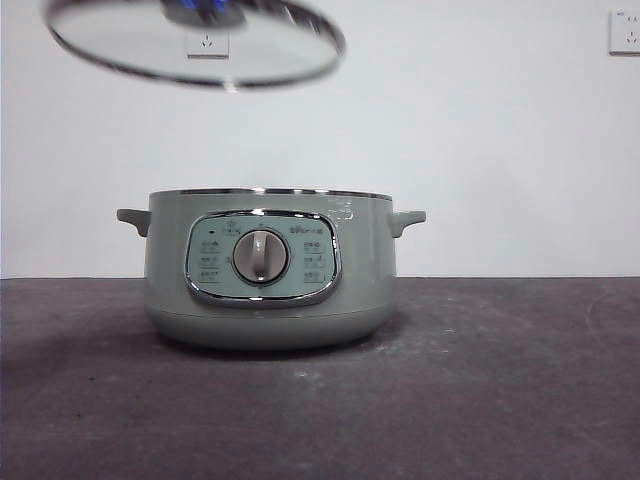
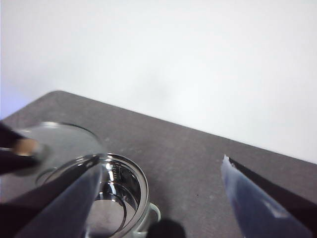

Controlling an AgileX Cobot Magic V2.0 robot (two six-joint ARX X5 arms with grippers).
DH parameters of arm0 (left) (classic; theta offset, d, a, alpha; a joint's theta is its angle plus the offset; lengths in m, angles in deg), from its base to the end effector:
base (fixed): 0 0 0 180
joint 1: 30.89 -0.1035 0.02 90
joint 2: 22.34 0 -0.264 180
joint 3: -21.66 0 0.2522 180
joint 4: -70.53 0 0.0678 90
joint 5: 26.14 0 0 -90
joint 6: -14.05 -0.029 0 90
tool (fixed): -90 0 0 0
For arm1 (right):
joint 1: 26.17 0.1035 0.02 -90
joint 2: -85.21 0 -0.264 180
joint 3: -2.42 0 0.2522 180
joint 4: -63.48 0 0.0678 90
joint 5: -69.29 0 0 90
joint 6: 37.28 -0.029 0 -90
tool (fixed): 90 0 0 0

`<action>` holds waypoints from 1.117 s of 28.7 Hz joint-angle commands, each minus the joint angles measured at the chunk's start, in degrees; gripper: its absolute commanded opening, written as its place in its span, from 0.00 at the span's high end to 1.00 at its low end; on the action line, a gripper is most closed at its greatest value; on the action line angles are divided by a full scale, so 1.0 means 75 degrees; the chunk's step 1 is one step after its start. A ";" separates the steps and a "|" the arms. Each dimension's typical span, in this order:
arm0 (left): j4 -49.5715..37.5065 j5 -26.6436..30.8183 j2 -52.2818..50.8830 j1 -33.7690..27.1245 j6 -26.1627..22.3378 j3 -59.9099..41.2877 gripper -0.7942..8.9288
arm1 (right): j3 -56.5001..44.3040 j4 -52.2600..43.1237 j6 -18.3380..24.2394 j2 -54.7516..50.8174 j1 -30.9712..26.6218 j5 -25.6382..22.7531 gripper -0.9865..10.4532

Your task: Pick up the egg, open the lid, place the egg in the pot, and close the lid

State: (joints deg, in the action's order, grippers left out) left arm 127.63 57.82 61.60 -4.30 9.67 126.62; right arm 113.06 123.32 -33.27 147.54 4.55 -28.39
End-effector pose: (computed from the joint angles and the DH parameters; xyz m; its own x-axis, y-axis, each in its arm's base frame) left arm 0.2720 -0.1395 0.3996 0.6716 -0.4538 -0.5856 0.5599 0.8286 -0.0001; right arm 0.1393 0.0783 0.5063 0.9030 0.3812 -0.1981 -0.4047 0.9095 -0.0952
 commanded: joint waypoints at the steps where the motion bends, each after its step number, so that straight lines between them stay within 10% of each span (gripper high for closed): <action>1: -0.0650 -0.0058 0.0388 0.0012 -0.0262 0.0160 0.93 | -0.0015 0.0216 -0.0090 -0.0353 0.0009 0.0012 0.56; 32: -0.1871 -0.0254 0.2349 0.0070 -0.0274 0.0146 0.93 | -0.0015 0.1244 -0.0207 -0.1096 0.0009 0.0015 0.56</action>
State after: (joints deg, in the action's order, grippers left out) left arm 115.47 56.11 79.72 -4.08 8.03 126.62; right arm 113.04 132.98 -34.10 139.36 4.58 -28.26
